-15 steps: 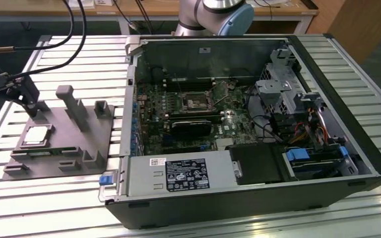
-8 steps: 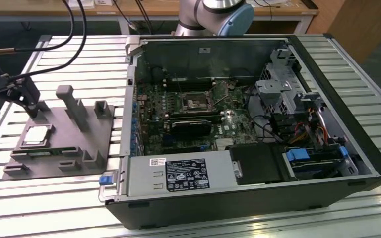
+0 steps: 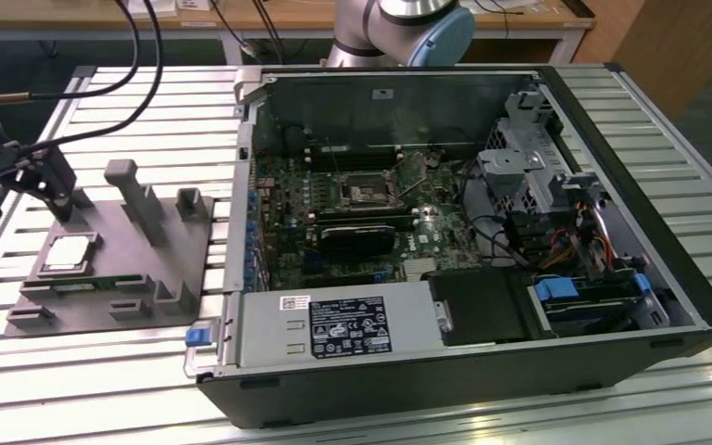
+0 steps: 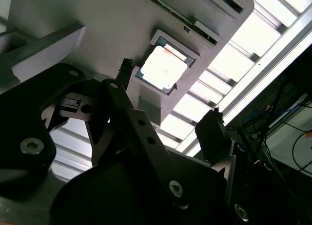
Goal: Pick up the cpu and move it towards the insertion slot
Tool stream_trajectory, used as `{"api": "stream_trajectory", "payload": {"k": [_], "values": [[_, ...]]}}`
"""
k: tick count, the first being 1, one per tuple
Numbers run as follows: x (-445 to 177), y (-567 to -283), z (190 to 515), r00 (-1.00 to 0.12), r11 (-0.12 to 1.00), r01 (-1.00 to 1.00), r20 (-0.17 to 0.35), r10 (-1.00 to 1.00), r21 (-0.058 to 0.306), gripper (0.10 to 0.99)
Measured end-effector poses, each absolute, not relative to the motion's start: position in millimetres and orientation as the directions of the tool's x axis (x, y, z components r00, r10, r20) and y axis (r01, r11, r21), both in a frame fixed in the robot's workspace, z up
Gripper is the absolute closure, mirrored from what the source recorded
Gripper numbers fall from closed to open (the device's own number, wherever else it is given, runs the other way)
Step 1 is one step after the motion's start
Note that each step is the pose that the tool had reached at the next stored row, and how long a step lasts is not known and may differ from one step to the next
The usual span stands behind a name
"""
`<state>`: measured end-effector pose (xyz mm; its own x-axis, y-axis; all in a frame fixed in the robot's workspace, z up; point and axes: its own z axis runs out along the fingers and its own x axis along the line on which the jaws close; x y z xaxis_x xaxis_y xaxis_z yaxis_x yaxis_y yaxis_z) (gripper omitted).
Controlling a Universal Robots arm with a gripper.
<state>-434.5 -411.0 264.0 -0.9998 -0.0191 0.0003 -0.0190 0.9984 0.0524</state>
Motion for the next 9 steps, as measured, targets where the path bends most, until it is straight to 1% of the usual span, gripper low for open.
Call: {"api": "stream_trajectory", "payload": {"k": [9], "values": [[-434.5,-411.0,259.8,-1.0,0.998,-0.019,0.0,-0.019,0.052,0.29]]}}
